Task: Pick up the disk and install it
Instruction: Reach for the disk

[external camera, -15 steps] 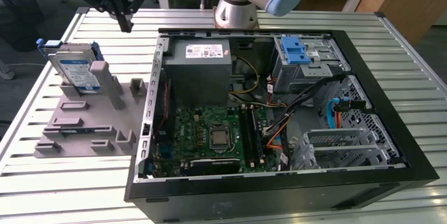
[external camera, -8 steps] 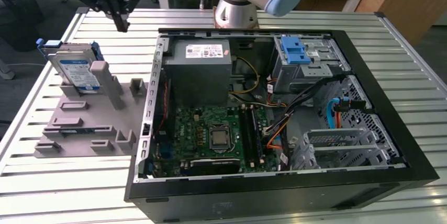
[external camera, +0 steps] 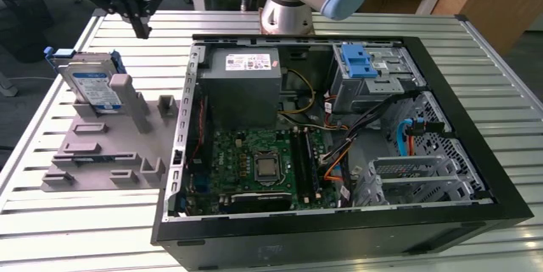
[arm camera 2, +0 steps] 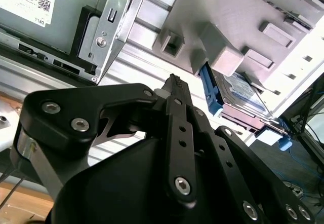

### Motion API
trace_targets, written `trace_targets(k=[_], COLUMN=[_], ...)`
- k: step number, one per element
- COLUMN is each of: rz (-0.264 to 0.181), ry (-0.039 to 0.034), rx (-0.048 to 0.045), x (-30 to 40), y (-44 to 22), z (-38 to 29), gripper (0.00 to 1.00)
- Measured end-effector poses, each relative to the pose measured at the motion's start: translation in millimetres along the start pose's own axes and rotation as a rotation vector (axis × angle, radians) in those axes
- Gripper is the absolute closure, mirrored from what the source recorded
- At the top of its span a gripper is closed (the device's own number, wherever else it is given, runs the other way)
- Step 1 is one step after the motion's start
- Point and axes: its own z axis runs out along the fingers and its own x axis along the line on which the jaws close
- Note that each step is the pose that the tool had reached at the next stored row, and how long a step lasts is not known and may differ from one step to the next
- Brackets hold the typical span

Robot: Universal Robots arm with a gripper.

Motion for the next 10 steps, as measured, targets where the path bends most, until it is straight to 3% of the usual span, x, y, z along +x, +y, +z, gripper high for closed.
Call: trace_targets(k=[10], rz=[0.0], ry=[0.0], rx=[0.0], x=[2.7], y=[-0.2], z=[-0.1], gripper=[0.89])
